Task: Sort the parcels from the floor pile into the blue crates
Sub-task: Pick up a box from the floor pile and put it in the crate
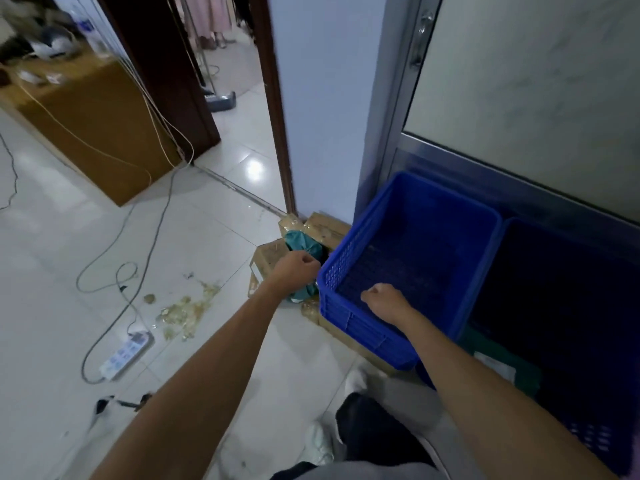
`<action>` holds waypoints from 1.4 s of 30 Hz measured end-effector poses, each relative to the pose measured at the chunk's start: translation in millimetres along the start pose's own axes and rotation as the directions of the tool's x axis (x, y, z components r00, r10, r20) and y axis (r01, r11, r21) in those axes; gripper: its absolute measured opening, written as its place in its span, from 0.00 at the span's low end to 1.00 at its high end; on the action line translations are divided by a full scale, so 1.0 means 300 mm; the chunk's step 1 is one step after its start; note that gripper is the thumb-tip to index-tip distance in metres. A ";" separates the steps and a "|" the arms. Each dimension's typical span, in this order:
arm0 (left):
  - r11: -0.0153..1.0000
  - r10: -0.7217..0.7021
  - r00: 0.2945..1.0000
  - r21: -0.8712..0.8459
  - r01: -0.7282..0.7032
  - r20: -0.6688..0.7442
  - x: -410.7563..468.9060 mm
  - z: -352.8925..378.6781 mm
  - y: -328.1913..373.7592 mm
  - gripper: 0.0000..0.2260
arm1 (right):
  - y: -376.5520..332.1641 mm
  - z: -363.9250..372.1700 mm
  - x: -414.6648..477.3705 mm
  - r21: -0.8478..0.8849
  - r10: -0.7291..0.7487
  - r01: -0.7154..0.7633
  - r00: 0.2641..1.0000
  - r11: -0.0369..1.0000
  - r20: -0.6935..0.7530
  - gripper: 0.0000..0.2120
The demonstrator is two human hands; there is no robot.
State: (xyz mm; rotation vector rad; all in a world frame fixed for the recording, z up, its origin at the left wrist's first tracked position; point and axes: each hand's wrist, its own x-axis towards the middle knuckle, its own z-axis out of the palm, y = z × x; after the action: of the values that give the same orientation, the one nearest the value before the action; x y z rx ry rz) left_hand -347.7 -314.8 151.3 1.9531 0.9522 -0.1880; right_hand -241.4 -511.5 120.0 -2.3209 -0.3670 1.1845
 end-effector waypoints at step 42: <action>0.896 -0.249 0.908 0.437 0.083 0.338 1.442 -0.370 -1.077 0.31 | -0.464 1.067 1.364 0.337 0.527 -0.513 0.848 0.790 0.056 0.33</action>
State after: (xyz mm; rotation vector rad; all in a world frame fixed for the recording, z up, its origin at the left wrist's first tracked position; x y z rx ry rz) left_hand -297.8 97.0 -211.7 2.0961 0.8613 -0.9122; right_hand -263.6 -110.5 -237.9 -2.1837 0.5043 1.3135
